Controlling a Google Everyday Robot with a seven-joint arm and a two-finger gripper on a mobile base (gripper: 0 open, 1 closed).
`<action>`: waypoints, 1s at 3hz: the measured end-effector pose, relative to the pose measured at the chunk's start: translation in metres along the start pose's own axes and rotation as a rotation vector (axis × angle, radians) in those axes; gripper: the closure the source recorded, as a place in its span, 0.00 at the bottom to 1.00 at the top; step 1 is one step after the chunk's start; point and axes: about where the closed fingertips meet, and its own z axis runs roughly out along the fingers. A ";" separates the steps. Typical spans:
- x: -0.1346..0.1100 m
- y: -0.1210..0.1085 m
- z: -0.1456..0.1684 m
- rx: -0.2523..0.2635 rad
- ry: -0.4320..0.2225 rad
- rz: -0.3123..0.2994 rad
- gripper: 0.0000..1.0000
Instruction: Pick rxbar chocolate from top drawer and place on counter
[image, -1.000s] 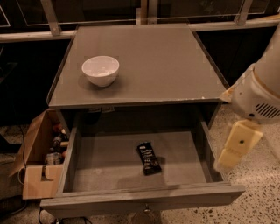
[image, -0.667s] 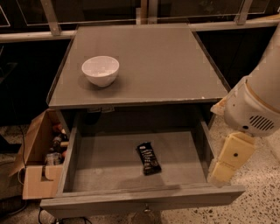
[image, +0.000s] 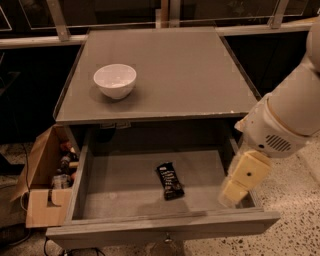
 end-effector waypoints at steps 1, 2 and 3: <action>-0.009 -0.020 0.024 0.040 -0.004 0.104 0.00; -0.009 -0.020 0.025 0.040 -0.004 0.104 0.00; -0.014 -0.021 0.047 0.047 -0.034 0.158 0.00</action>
Offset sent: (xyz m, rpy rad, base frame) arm 0.0214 0.0059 -0.0192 0.0001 -0.0020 -0.0807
